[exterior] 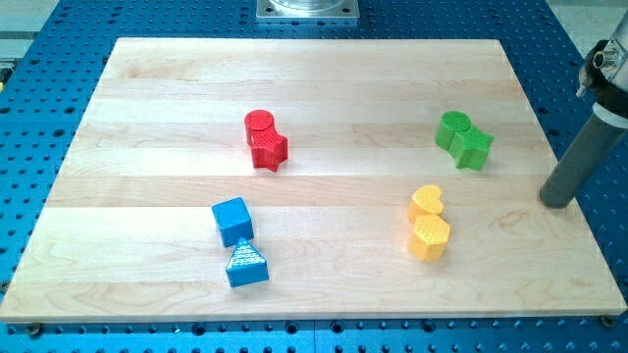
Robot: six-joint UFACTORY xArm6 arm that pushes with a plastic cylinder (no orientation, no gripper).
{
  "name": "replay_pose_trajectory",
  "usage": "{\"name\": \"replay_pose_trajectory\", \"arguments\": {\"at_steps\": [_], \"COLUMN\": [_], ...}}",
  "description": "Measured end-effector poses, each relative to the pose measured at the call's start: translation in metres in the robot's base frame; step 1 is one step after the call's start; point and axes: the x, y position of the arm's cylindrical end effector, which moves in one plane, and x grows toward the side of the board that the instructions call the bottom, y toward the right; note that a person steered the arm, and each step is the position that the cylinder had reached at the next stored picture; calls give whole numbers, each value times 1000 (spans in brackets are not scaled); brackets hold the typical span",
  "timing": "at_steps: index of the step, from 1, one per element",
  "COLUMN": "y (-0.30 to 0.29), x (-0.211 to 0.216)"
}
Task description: Move your arm close to the yellow blocks
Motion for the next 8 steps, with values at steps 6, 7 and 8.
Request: {"name": "replay_pose_trajectory", "arguments": {"at_steps": [6, 7, 8], "y": [0, -19, -31], "x": [5, -12, -22]}}
